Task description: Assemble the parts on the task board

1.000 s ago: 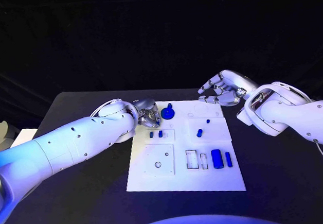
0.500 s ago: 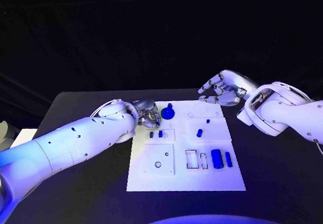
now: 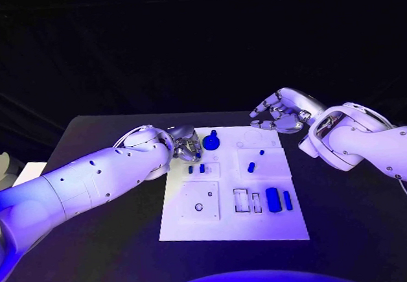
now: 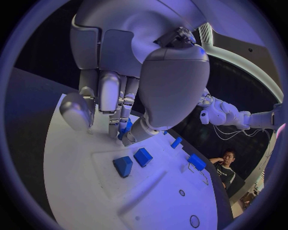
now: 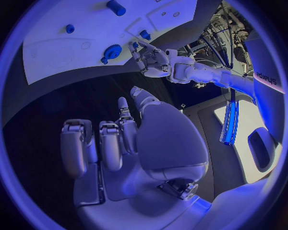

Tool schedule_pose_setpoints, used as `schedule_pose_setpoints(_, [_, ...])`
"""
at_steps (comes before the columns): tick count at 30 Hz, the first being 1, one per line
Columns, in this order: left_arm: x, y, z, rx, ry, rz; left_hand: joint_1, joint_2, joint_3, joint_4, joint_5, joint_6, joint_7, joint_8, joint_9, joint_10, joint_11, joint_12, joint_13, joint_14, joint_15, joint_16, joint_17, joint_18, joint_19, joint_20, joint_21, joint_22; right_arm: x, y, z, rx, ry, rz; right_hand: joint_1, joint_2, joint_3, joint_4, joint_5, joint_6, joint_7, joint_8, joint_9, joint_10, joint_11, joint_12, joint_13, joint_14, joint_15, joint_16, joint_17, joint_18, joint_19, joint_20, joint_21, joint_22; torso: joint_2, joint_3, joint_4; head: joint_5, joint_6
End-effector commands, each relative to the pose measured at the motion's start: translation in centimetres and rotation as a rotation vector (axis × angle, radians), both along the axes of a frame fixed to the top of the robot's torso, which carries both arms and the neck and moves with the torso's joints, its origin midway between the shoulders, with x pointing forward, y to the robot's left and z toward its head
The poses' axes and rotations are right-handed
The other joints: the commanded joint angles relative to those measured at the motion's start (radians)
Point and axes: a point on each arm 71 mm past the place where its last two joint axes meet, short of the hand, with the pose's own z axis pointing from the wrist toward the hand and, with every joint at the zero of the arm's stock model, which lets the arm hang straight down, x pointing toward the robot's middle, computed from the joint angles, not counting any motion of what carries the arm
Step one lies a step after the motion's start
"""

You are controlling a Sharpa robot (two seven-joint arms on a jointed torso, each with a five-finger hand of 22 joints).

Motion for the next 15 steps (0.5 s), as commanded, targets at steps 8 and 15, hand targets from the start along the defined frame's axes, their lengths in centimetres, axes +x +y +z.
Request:
schedule_pose_setpoints(8, [0.1, 1.1, 0.3, -0.031, -0.026, 0.03, 0.013, -0.006, -0.061, -0.008, 0.005, -0.16, -0.005, -0.003, -0.006, -0.19, 0.019, -0.004, -0.007, 0.008, 0.024, -0.007, -0.032, -0.003, -0.008, 0.024, -0.047, -0.036, 0.4, -0.7, -0.8, -0.09, 0.064, -0.021, 0.038, -0.011, 0.015, 0.011, 0.004, -0.031, 0.011, -0.013, -0.006, -0.315, 0.009, -0.784, -0.256, 0.068, 0.009, -0.1, 0.133, 0.057, -0.048, 0.005, -0.126, -0.019, -0.001, -0.0001, -0.0004, -0.003, 0.003])
schedule_pose_setpoints(15, [-0.1, 2.9, 1.2, -0.129, -0.024, 0.07, 0.038, 0.017, -0.119, -0.007, 0.008, -0.165, 0.001, 0.003, -0.003, -0.216, 0.024, 0.009, -0.003, 0.007, 0.03, -0.005, -0.037, -0.001, -0.006, 0.031, -0.056, -0.043, 0.7, -1.5, -1.8, -0.286, 0.104, -0.017, 0.109, -0.046, 0.139, -0.003, -0.015, -0.008, 0.025, -0.018, -0.001, -0.308, 0.032, -1.2, -0.74, 0.068, 0.025, -0.135, 0.098, 0.058, -0.035, 0.019, -0.137, -0.03, -0.003, 0.0, -0.0005, -0.005, 0.009])
